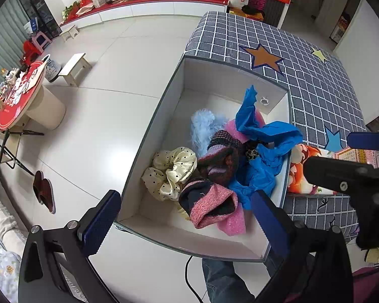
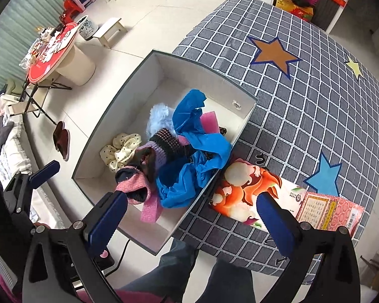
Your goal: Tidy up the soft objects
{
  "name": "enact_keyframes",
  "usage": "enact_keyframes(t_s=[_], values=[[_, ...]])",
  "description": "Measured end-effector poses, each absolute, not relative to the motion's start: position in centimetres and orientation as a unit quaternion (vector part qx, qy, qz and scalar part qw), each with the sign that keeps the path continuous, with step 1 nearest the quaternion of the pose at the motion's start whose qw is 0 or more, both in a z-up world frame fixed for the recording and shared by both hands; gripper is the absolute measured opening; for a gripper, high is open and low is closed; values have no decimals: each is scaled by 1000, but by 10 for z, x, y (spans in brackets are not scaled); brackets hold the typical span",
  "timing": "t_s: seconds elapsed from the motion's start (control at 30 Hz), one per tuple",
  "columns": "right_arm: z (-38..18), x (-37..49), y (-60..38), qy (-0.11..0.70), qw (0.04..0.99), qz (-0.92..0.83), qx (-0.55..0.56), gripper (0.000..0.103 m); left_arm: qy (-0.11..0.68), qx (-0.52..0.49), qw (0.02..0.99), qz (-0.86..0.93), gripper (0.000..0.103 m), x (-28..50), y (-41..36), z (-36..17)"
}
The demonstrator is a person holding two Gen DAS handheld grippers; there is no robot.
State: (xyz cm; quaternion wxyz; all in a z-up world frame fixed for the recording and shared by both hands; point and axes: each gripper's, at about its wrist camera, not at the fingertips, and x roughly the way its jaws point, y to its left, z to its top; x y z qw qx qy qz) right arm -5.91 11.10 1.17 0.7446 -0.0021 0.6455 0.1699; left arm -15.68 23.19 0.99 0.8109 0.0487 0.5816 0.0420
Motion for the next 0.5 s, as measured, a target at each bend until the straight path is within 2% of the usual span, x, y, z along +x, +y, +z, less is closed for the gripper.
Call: enact_keyframes(t_s=[0.4, 0.5], values=[[15, -67, 115, 643, 746, 171, 3, 103, 578, 41, 813, 50, 103, -166, 240, 13], [16, -68, 115, 642, 748, 169, 5, 103, 563, 4, 826, 31, 103, -168, 250, 20]])
